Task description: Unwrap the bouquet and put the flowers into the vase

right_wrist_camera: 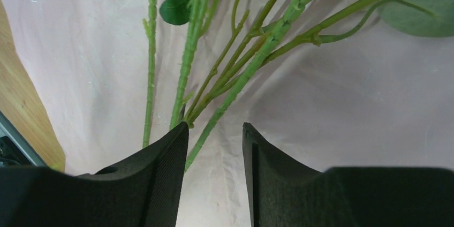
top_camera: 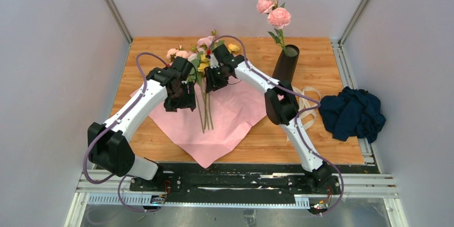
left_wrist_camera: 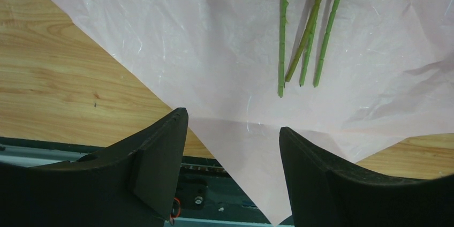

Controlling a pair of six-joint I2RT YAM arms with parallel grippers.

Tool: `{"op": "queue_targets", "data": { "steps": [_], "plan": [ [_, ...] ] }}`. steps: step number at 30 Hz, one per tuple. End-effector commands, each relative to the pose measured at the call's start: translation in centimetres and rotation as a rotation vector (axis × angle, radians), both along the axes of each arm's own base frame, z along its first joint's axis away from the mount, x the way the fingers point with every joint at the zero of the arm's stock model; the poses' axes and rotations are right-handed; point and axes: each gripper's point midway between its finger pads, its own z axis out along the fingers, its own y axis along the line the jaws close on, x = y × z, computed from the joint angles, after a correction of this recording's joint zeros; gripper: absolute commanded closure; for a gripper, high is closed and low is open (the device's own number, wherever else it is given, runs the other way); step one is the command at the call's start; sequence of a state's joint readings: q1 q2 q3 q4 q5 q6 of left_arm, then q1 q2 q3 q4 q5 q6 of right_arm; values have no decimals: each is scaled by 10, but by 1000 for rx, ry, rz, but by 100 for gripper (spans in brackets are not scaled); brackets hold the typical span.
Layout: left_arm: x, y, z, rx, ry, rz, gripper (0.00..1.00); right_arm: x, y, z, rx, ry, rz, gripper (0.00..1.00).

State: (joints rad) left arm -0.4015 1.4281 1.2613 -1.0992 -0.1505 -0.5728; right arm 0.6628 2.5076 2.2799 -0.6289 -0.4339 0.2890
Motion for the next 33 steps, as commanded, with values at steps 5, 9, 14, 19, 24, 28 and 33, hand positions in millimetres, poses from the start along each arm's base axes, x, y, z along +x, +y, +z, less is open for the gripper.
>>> {"op": "queue_targets", "data": {
  "steps": [5,9,14,19,24,28,33],
  "plan": [
    [3,2,3,1,-23,-6,29,-2,-9,-34,-65,43,-1,60],
    [4,2,2,5,-19,-12,29,-4,-9,-41,-70,58,4,67],
    [4,3,0,15,-12,-19,29,-3,-10,-45,-67,68,0,81],
    [7,3,2,15,-22,-23,29,5,-12,-31,-50,46,-19,100],
    [20,-9,6,-34,-65,-39,29,13,-14,15,2,-47,-41,100],
    [45,-29,22,-123,-162,-78,30,15,-15,67,69,-136,-54,100],
    [84,-64,58,-285,-329,-132,30,5,-21,126,137,-216,-50,100]
  ]
}}
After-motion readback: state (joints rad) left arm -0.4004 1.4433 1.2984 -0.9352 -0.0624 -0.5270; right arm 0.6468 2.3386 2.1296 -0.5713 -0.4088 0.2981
